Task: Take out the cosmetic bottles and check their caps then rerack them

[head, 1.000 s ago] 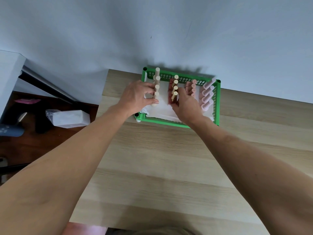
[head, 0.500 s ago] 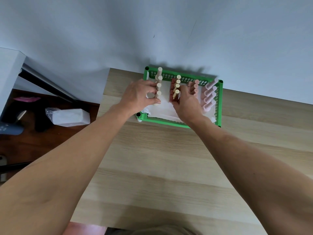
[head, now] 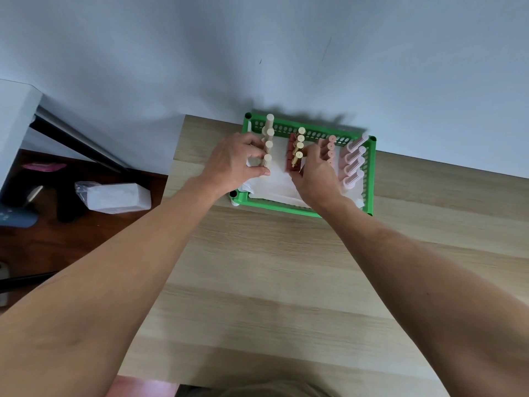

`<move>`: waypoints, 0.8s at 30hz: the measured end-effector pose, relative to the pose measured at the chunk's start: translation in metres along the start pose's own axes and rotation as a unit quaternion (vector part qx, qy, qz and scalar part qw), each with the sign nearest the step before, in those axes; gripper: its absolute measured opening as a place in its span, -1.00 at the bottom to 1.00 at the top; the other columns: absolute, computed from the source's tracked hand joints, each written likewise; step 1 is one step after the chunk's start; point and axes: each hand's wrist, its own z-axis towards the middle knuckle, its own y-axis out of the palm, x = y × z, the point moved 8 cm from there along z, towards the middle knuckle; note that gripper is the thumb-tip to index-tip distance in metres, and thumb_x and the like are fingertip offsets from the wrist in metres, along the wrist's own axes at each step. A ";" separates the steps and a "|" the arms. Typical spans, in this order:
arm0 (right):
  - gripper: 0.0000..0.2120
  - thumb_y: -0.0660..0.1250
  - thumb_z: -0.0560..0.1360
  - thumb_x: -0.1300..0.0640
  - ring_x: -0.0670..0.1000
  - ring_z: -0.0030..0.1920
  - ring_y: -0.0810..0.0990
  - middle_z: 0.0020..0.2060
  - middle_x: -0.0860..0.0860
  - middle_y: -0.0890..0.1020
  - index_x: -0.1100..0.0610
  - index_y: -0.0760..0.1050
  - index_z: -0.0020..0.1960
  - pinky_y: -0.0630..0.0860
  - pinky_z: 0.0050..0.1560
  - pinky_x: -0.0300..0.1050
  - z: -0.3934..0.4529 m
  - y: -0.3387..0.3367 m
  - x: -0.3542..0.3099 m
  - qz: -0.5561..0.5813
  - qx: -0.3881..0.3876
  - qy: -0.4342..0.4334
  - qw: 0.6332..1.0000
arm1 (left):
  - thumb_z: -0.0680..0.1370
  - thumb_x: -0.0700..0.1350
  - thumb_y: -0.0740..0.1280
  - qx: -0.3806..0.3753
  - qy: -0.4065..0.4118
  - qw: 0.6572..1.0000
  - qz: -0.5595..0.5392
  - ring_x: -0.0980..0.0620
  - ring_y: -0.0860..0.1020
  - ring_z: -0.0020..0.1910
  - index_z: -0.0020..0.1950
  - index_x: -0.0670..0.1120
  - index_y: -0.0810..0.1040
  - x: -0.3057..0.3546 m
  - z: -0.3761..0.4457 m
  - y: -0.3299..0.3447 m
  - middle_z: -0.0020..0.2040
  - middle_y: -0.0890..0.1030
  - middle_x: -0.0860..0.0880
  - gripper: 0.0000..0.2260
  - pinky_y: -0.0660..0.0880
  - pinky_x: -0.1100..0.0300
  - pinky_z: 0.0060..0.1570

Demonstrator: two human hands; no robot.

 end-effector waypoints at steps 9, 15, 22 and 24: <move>-0.61 0.39 0.54 0.12 0.30 -0.12 0.64 -0.10 0.24 0.66 0.21 0.31 0.25 0.47 -0.21 0.04 0.000 0.001 0.005 0.013 0.009 0.005 1.000 | 0.37 0.05 0.57 0.009 0.000 1.000 0.016 0.04 0.53 0.01 0.04 -0.01 0.71 -0.001 0.003 0.000 0.06 0.61 0.12 -0.71 0.40 0.12 -0.01; -0.61 0.37 0.55 0.13 0.30 -0.08 0.63 -0.08 0.23 0.65 0.23 0.30 0.27 0.52 -0.15 0.09 0.000 0.001 0.004 0.008 0.003 0.009 1.000 | 0.35 0.05 0.59 0.013 -0.003 1.000 0.012 0.04 0.54 -0.02 0.00 -0.04 0.68 0.000 -0.001 -0.001 0.02 0.60 0.06 -0.70 0.45 0.12 -0.02; -0.58 0.38 0.55 0.01 0.27 -0.06 0.64 -0.03 0.20 0.66 0.23 0.31 0.24 0.43 -0.20 0.01 -0.006 0.001 0.005 0.020 0.005 0.035 0.999 | 0.35 0.07 0.59 0.040 0.001 0.999 0.026 0.06 0.49 0.04 0.01 -0.03 0.67 0.001 -0.008 -0.009 0.04 0.56 0.06 -0.68 0.33 0.21 -0.04; -0.60 0.38 0.55 0.00 0.24 -0.08 0.63 -0.06 0.17 0.65 0.20 0.32 0.21 0.37 -0.22 -0.04 -0.008 0.002 0.007 0.012 0.000 0.045 0.999 | 0.35 0.05 0.59 0.046 0.006 0.999 0.029 0.03 0.49 0.06 0.04 -0.04 0.65 0.001 -0.012 -0.012 0.05 0.54 0.04 -0.66 0.35 0.20 -0.01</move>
